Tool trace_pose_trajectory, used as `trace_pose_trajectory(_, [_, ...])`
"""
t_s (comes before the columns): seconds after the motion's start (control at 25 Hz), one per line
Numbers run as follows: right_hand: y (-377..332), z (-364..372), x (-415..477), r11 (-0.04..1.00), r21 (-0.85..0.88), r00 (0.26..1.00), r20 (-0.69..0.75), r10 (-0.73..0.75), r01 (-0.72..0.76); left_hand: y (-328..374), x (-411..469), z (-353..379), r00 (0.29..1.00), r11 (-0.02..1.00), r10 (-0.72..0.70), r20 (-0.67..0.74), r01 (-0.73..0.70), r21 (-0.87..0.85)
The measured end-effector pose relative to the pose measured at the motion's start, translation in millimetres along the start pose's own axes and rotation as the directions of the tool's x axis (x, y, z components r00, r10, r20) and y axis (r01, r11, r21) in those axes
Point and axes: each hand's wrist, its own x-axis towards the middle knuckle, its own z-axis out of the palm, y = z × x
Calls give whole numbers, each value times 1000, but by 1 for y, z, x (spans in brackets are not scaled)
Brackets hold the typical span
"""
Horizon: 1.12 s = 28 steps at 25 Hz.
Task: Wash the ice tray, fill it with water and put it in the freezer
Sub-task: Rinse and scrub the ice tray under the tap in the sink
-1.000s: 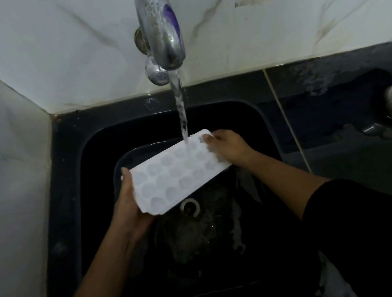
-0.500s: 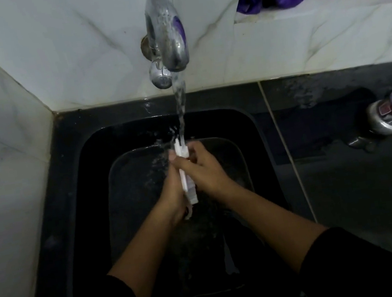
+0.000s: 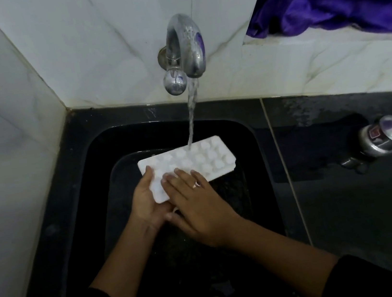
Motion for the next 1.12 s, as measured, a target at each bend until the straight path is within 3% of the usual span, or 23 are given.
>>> trace_pose_trajectory(0.08, [13,-6,-2,991,-123,998,35,-56,60,-5,3,4,999,999,-3,51,6,-54])
trace_pose_trajectory(0.24, [34,-38,16,981,-137,990,9,138,-136,-15,8,21,991,999,12,136,-7,-33])
trace_pose_trajectory(0.4, [33,-44,-13,977,-209,991,132,-23,51,-8,14,26,983,996,-62,170,71,-48])
trace_pose_trajectory(0.48, [45,-53,-7,974,-223,990,139,-16,47,-12,13,29,981,997,-47,189,58,-49])
trace_pose_trajectory(0.6, [46,-62,8,973,-222,994,75,74,-55,-18,10,39,989,999,-33,143,36,-21])
trace_pose_trajectory(0.8, [37,-56,-2,964,-242,986,146,-77,111,-3,9,44,998,999,4,62,-7,43])
trace_pose_trajectory(0.92, [44,-69,19,976,-216,998,48,35,-24,-7,5,55,996,995,38,82,-45,84])
trace_pose_trajectory(1.12, [34,-61,-3,955,-262,986,128,-111,141,9,11,54,997,991,83,-7,-81,106])
